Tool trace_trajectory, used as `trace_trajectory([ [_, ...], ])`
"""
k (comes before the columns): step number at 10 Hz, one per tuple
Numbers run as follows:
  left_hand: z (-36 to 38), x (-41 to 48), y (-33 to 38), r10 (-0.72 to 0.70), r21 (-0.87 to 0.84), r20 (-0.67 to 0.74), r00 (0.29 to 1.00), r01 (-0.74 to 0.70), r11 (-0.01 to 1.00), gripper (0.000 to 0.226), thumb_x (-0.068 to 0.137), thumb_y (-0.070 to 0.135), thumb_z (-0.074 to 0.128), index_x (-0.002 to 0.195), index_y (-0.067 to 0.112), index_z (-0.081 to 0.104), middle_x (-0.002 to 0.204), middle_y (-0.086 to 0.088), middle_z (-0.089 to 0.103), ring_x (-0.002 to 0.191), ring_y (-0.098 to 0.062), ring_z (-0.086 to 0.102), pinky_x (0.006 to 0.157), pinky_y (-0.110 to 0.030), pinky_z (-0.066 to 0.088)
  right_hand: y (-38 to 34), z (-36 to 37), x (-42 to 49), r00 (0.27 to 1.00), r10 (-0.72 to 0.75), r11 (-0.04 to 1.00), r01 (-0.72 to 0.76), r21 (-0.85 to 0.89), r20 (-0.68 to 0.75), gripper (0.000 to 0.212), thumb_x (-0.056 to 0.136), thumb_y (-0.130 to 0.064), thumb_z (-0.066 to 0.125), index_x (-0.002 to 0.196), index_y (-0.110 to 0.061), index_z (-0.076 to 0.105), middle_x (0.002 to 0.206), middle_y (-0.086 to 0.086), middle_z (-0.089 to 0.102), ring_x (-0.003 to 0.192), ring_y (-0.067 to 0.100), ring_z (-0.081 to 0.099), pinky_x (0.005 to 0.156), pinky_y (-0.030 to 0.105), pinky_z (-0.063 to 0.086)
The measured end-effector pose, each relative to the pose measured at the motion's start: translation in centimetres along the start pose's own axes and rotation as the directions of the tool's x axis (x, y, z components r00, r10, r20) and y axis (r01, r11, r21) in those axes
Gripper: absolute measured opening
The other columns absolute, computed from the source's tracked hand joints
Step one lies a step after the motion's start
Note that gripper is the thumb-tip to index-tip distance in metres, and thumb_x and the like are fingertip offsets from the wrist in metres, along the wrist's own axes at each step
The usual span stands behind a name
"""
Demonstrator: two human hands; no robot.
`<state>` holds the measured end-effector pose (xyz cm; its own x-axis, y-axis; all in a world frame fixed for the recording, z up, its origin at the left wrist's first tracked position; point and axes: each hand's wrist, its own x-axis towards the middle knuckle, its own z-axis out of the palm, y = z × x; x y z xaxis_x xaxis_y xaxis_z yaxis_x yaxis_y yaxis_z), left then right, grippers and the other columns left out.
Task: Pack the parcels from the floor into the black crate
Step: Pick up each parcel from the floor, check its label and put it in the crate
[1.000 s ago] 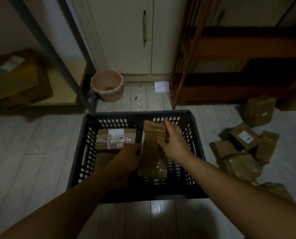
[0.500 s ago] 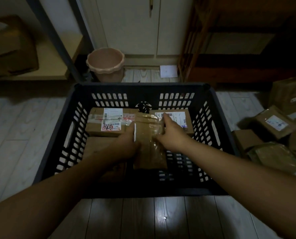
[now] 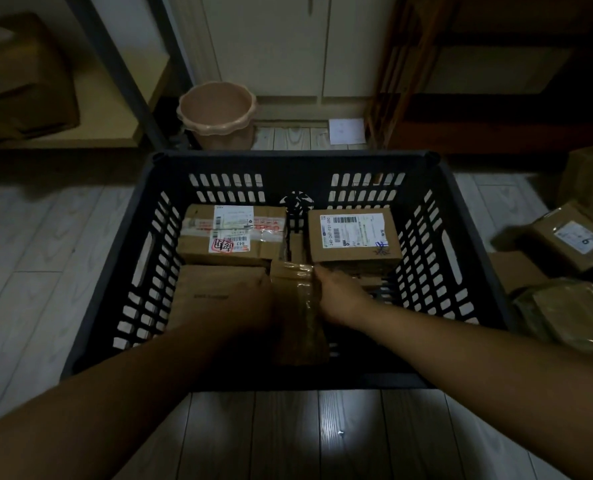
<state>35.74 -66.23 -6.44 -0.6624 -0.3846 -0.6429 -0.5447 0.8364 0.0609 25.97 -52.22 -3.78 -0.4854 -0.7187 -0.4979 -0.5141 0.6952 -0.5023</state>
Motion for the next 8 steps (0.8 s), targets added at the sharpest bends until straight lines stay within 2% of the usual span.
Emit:
trace_trajectory([
  [1, 0.4, -3.1, 0.1, -0.012, 0.189, 0.084, 0.996, -0.004, 0.982, 0.052, 0.099, 0.022, 0.042, 0.144, 0.002, 0.025, 0.148, -0.019, 0.028, 0.135, -0.035, 0.030, 0.110, -0.041, 0.024, 0.1, 1.2, 0.9, 0.992, 0.016, 0.999, -0.011, -0.037, 0.129, 0.060, 0.093, -0.019, 0.053, 0.146, -0.007, 0.026, 0.140, 0.023, 0.044, 0.126, 0.034, 0.047, 0.100, 0.033, 0.040],
  [2, 0.4, -2.8, 0.0, 0.023, 0.156, -0.039, 0.999, -0.017, 0.988, 0.059, 0.096, 0.026, 0.049, 0.142, -0.005, 0.029, 0.149, -0.025, 0.026, 0.136, -0.037, 0.031, 0.109, -0.044, 0.028, 0.1, 1.0, 1.2, 0.969, 0.035, 0.999, -0.027, -0.035, 0.243, 0.081, 0.092, -0.027, 0.057, 0.151, -0.008, 0.005, 0.150, 0.021, 0.030, 0.133, 0.034, 0.038, 0.106, 0.033, 0.035],
  [3, -0.2, -2.8, 0.3, 0.034, 0.298, -0.109, 0.993, 0.000, 0.955, 0.074, 0.081, 0.039, 0.068, 0.130, -0.012, 0.045, 0.135, -0.034, 0.044, 0.119, -0.039, 0.054, 0.086, -0.043, 0.051, -0.2, 0.0, 0.6, 0.975, -0.018, 0.999, 0.006, 0.052, 0.221, 0.067, 0.090, -0.032, 0.062, 0.145, -0.013, 0.029, 0.143, 0.015, 0.042, 0.127, 0.028, 0.046, 0.101, 0.028, 0.038],
  [4, 0.5, -1.3, -0.1, 0.092, 0.270, -0.130, 0.987, -0.054, 0.961, 0.069, 0.097, 0.038, 0.041, 0.148, 0.001, 0.013, 0.154, -0.026, 0.012, 0.142, -0.037, 0.019, 0.108, -0.046, 0.032, -0.8, -0.8, -0.5, 0.973, -0.077, 0.990, 0.049, 0.133, 0.219, 0.042, 0.096, -0.028, 0.054, 0.135, -0.015, 0.046, 0.138, 0.012, 0.049, 0.127, 0.026, 0.045, 0.094, 0.021, 0.034],
  [5, 0.8, -0.2, -0.7, 0.088, 0.208, -0.055, 0.995, -0.075, 0.975, 0.063, 0.100, 0.032, 0.033, 0.149, 0.004, 0.005, 0.156, -0.022, 0.001, 0.145, -0.036, 0.005, 0.115, -0.047, 0.021, -0.6, -0.7, -0.5, 0.979, -0.093, 0.985, 0.063, 0.162, 0.183, 0.039, 0.095, -0.026, 0.053, 0.133, -0.016, 0.048, 0.136, 0.012, 0.051, 0.128, 0.027, 0.045, 0.097, 0.022, 0.033],
  [6, 1.4, -0.1, -0.6, 0.075, 0.124, -0.125, 0.989, -0.059, 0.990, 0.062, 0.097, 0.025, 0.035, 0.148, 0.000, 0.009, 0.157, -0.020, 0.003, 0.145, -0.035, 0.009, 0.115, -0.050, 0.020, -0.3, -0.4, 0.1, 0.978, -0.082, 0.990, 0.057, 0.132, 0.194, 0.036, 0.096, -0.025, 0.051, 0.131, -0.015, 0.052, 0.135, 0.013, 0.053, 0.128, 0.028, 0.045, 0.099, 0.024, 0.035],
  [7, 1.5, -0.3, -0.3, 0.086, 0.258, -0.127, 0.988, -0.050, 0.965, 0.061, 0.099, 0.036, 0.015, 0.149, 0.006, -0.002, 0.157, -0.020, -0.002, 0.145, -0.037, 0.007, 0.111, -0.050, 0.024, 0.0, 0.1, 1.3, 0.965, -0.069, 0.993, 0.043, 0.105, 0.252, 0.035, 0.094, -0.031, 0.050, 0.125, -0.016, 0.055, 0.133, 0.014, 0.053, 0.129, 0.031, 0.042, 0.105, 0.029, 0.033],
  [8, 1.7, -0.3, -0.7, 0.108, 0.335, -0.089, 0.990, -0.073, 0.939, 0.055, 0.102, 0.032, 0.026, 0.151, 0.017, 0.006, 0.157, -0.018, -0.008, 0.145, -0.037, 0.001, 0.109, -0.052, 0.026, 0.5, 0.9, 2.3, 0.940, -0.070, 0.997, 0.052, 0.064, 0.334, 0.040, 0.096, -0.035, 0.047, 0.127, -0.012, 0.055, 0.134, 0.013, 0.053, 0.128, 0.027, 0.045, 0.104, 0.027, 0.031],
])
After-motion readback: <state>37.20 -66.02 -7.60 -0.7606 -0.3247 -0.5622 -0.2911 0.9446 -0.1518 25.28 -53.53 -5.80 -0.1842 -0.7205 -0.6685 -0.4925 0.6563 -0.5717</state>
